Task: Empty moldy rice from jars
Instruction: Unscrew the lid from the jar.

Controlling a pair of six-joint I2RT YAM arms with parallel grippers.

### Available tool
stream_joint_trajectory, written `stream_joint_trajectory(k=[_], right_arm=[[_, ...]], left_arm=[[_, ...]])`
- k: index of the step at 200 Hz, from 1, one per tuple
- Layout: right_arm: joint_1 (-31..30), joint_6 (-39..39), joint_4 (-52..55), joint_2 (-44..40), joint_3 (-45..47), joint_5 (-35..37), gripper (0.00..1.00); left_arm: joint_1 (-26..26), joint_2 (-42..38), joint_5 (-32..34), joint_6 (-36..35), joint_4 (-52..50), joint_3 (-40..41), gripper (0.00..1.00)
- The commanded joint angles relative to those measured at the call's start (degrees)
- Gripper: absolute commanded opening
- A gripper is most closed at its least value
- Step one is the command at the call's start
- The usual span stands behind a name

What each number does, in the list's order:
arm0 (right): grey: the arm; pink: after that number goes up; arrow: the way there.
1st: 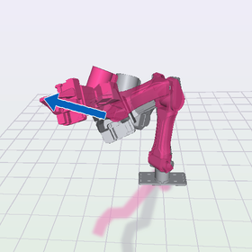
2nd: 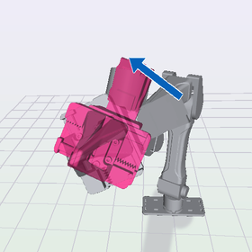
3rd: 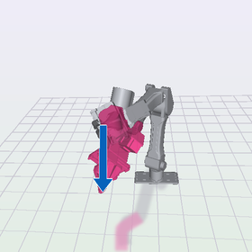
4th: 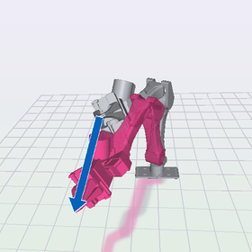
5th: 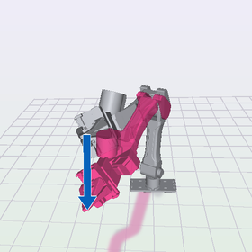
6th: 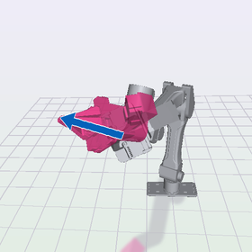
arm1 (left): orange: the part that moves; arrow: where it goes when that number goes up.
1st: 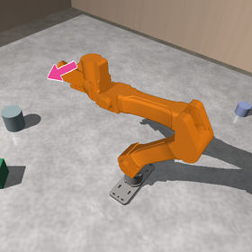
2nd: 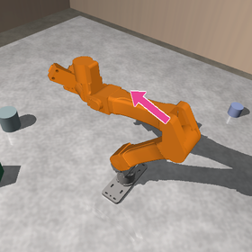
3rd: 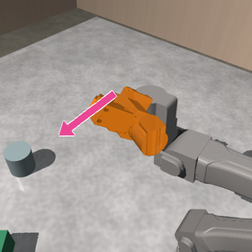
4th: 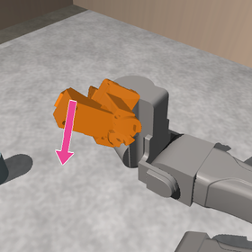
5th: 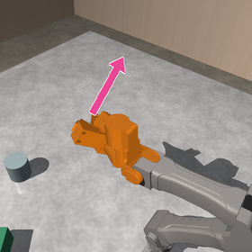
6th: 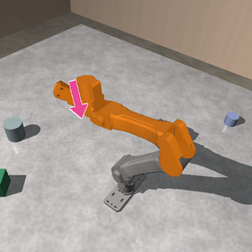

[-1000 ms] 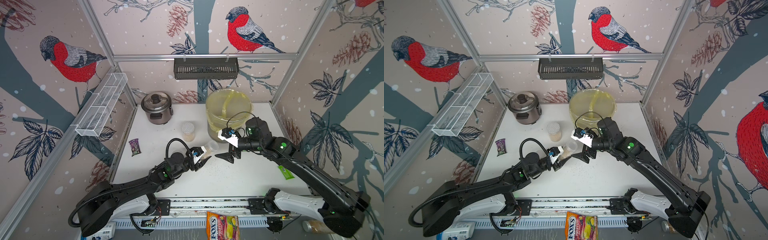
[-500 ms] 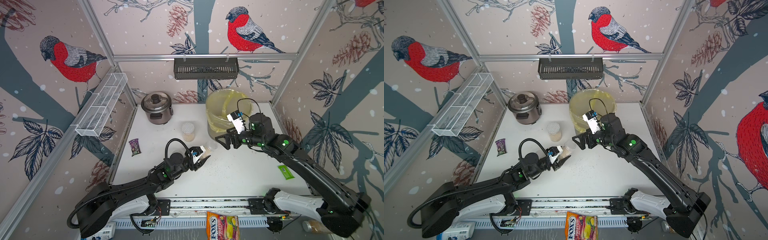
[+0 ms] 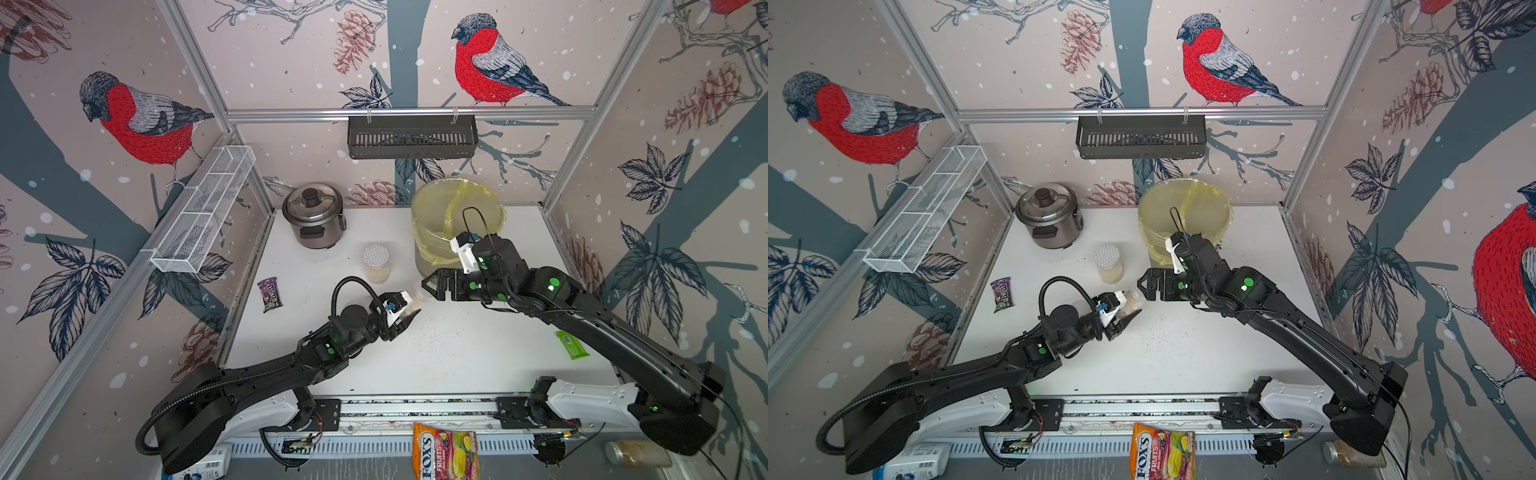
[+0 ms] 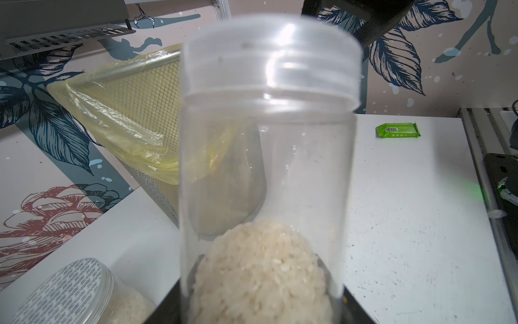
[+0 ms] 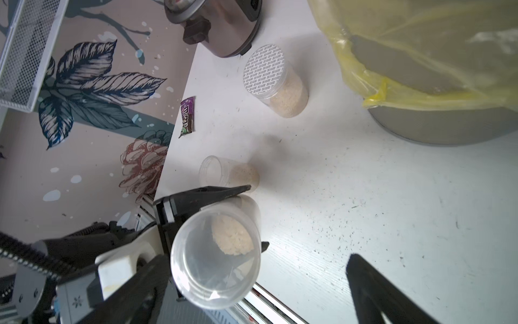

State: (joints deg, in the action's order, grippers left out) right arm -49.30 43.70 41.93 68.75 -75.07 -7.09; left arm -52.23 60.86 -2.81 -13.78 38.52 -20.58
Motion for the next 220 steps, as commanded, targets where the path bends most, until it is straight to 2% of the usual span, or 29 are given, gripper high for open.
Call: stream_joint_trajectory(k=[1, 78, 220], right_arm=[[-0.7, 1.4, 2.4, 1.7, -2.8, 1.2, 0.98], [-1.2, 1.3, 5.0, 6.0, -6.6, -0.5, 0.87], [-2.6, -1.1, 5.9, 8.7, -8.0, -2.7, 0.78]], left_arm=[[0.1, 0.1, 0.8, -0.8, 4.4, 0.1, 0.28], [0.0, 1.5, 1.3, -1.7, 3.9, -0.4, 0.26], [0.1, 0.3, 1.3, -1.7, 3.0, -0.2, 0.24]])
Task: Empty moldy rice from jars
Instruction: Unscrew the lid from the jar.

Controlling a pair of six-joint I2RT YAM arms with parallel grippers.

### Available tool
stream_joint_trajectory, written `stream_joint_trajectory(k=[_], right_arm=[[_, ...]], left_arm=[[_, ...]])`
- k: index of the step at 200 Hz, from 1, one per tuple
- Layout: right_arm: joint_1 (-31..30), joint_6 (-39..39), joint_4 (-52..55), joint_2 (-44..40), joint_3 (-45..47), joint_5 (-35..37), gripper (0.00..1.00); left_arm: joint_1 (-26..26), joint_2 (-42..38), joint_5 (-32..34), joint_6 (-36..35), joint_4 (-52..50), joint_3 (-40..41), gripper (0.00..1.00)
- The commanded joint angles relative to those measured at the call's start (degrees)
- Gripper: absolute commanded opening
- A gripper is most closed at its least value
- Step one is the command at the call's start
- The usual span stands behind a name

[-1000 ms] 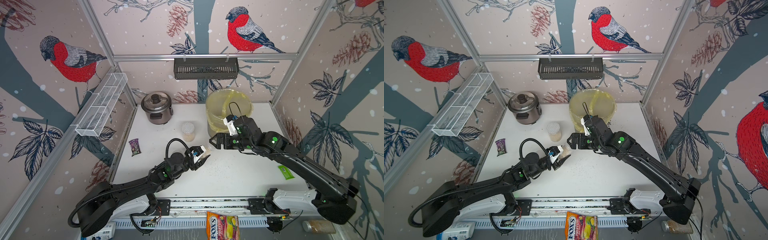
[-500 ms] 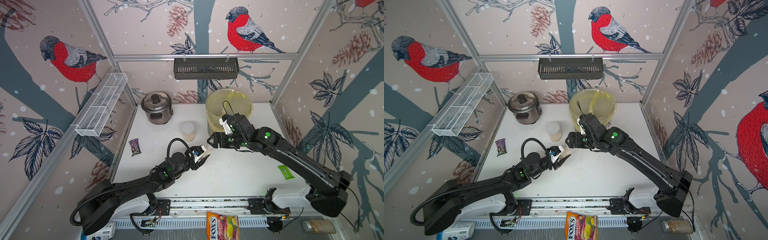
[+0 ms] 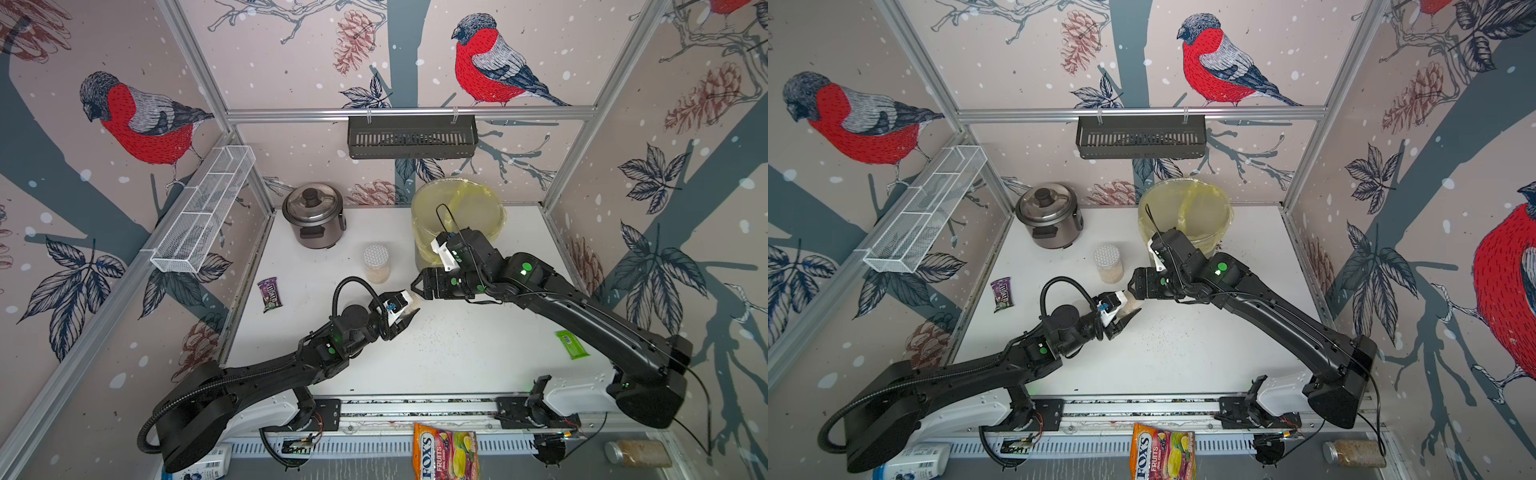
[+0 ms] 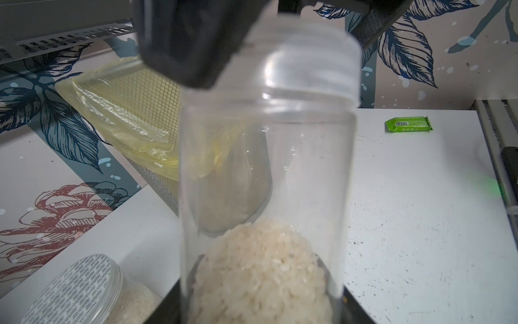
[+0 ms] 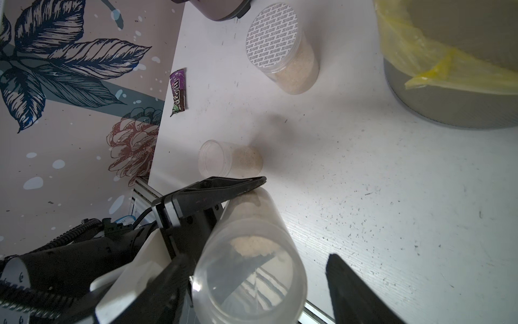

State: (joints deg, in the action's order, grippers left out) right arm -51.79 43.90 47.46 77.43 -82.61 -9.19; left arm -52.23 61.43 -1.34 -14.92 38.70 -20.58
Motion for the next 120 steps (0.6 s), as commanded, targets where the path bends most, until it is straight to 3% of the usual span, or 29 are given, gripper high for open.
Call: stream_joint_trajectory(k=[1, 76, 120], right_arm=[[-0.1, -1.3, 0.4, 0.0, -0.5, -0.6, 0.78], [-0.1, -2.5, -0.5, 0.2, -0.5, -2.3, 0.73], [-0.1, -2.8, -0.7, 0.4, -0.5, -2.6, 0.6]], left_arm=[[0.0, -0.3, -0.1, -0.6, 2.9, -0.1, 0.24], [0.0, -0.9, -0.6, -0.4, 2.1, -0.2, 0.24], [0.0, -1.0, -0.6, -0.1, 2.0, -0.1, 0.24]])
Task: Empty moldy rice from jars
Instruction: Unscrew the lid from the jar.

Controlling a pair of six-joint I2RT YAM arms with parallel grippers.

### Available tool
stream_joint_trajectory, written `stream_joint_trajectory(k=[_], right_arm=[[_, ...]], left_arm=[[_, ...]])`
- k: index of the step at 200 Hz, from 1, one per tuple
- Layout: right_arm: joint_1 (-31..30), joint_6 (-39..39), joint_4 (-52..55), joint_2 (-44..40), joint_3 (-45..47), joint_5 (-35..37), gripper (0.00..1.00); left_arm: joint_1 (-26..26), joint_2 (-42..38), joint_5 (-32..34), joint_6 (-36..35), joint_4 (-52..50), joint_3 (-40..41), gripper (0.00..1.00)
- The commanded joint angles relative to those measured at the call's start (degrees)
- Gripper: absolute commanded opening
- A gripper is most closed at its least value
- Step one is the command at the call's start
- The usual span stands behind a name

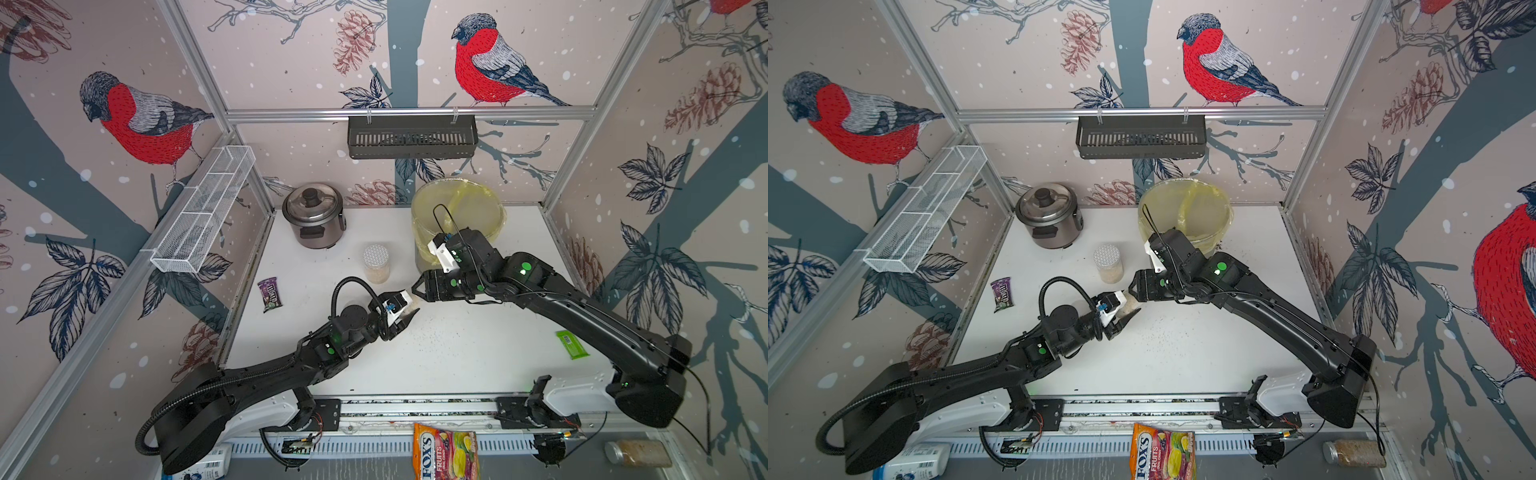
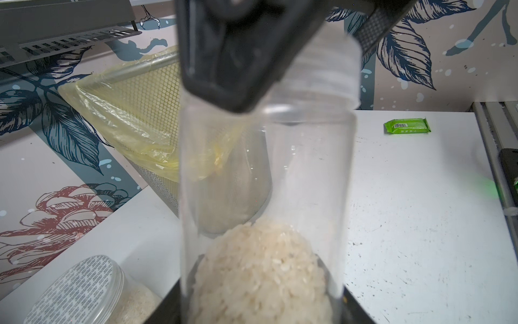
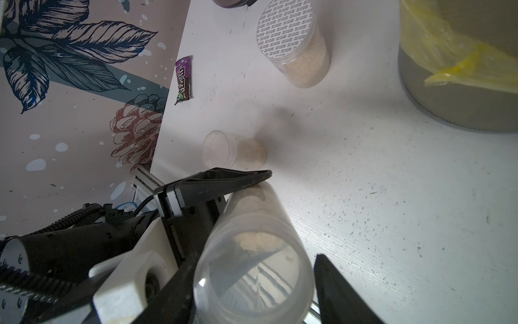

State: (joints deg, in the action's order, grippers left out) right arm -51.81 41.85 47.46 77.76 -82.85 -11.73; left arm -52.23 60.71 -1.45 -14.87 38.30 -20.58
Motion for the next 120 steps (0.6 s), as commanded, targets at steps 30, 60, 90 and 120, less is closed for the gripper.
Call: stream_joint_trajectory(k=[30, 60, 90, 120], right_arm=[[-0.1, -2.4, -0.3, 0.1, -0.4, -0.1, 0.52], [0.7, -7.8, 0.1, -0.2, 0.2, -1.2, 0.45], [4.0, -13.7, -0.6, -0.7, 0.4, -3.8, 0.39], [5.9, -22.0, -2.7, -0.6, 0.5, -4.9, 0.41]], left_arm=[[0.1, -0.3, -0.5, -0.2, 2.2, -0.1, 0.23], [0.0, -1.1, -0.5, 2.0, 3.8, 1.1, 0.21], [0.2, -1.7, -1.5, 2.0, 4.8, 2.3, 0.19], [0.5, -1.5, -3.6, 2.4, 4.5, 2.5, 0.17]])
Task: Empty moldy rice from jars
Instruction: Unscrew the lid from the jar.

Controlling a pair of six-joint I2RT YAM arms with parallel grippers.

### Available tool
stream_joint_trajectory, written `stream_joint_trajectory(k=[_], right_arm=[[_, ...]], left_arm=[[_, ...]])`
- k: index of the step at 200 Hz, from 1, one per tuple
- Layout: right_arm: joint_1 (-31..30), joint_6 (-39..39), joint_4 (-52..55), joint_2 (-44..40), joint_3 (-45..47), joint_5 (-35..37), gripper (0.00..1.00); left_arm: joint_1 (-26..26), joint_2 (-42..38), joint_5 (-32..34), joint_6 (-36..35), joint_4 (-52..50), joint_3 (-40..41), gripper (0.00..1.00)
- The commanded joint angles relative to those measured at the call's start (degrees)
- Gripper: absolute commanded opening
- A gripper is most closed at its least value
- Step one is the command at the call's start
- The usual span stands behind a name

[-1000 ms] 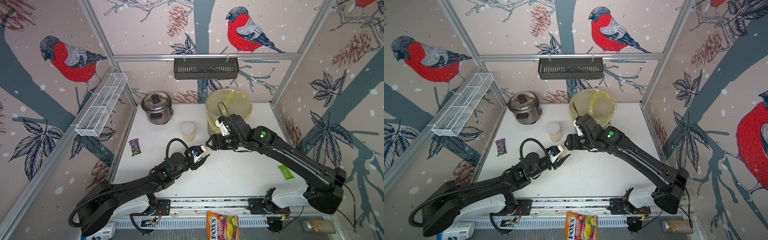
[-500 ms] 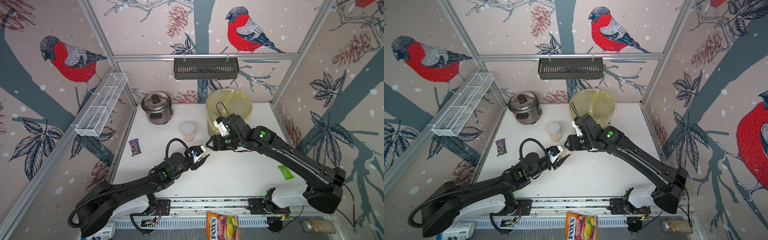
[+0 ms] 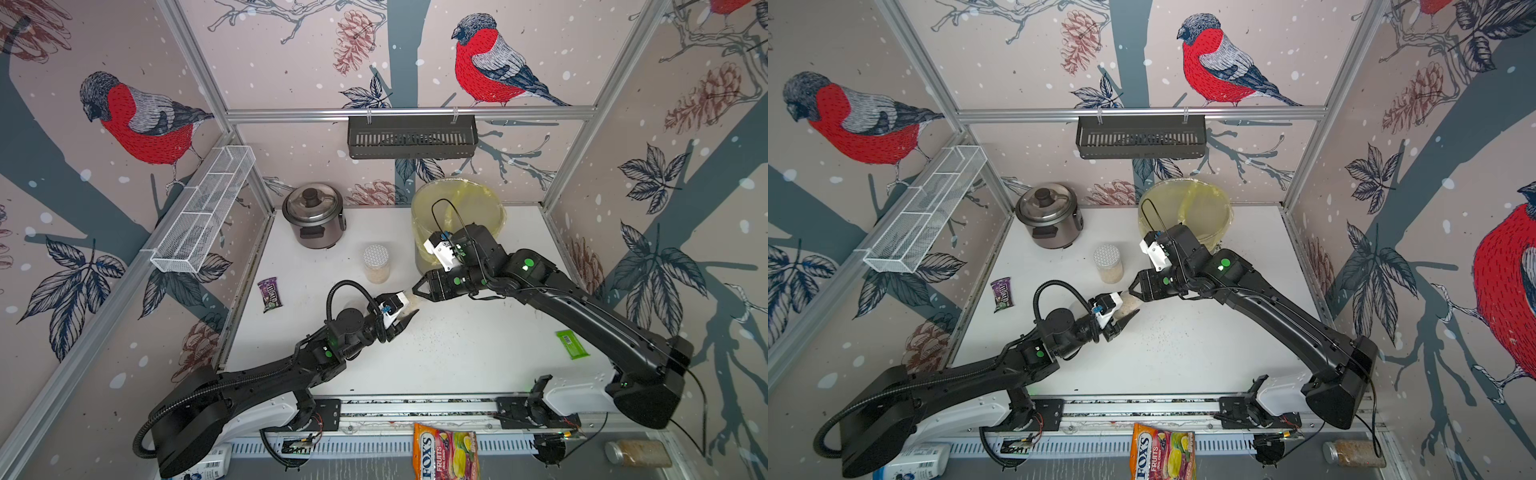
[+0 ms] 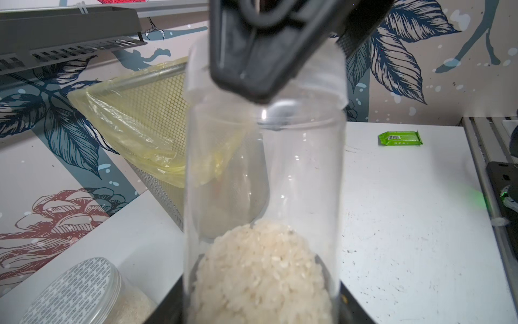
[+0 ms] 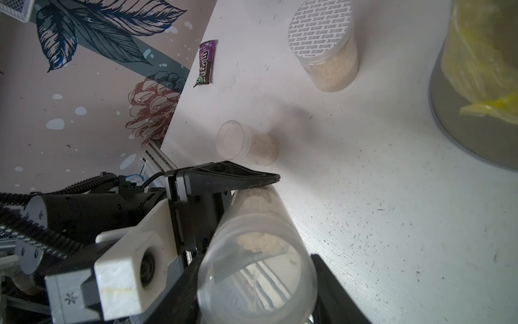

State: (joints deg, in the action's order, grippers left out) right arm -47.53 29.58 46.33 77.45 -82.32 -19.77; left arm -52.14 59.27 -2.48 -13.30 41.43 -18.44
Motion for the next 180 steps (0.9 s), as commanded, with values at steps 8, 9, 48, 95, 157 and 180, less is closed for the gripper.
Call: stream_joint_trajectory(k=[8, 9, 48, 95, 157, 180], right_arm=[[2.0, -11.3, -1.7, 0.1, -0.2, 3.0, 0.41], [2.1, -11.5, -1.7, 0.1, -0.2, 3.0, 0.41], [2.1, -20.4, 0.2, 1.6, -1.3, 0.8, 0.41], [2.7, -30.0, 1.7, 1.4, -2.9, 0.5, 0.41], [3.8, -41.0, 5.7, 2.1, -4.3, -0.2, 0.45], [5.4, -44.9, 5.2, 1.9, -4.5, -2.3, 0.47]], left_arm=[[0.4, 0.1, -3.0, 0.9, 1.2, 0.3, 0.17], [0.4, 0.1, -3.1, 0.9, 1.2, 0.3, 0.16], [1.2, 0.5, -5.7, 1.1, 0.2, 0.0, 0.12], [1.8, 1.2, -6.8, 1.5, 0.6, 0.0, 0.09], [1.7, 2.1, -7.4, 1.6, 0.5, 0.0, 0.02], [1.7, 2.8, -7.0, 1.2, 0.2, -0.2, 0.0]])
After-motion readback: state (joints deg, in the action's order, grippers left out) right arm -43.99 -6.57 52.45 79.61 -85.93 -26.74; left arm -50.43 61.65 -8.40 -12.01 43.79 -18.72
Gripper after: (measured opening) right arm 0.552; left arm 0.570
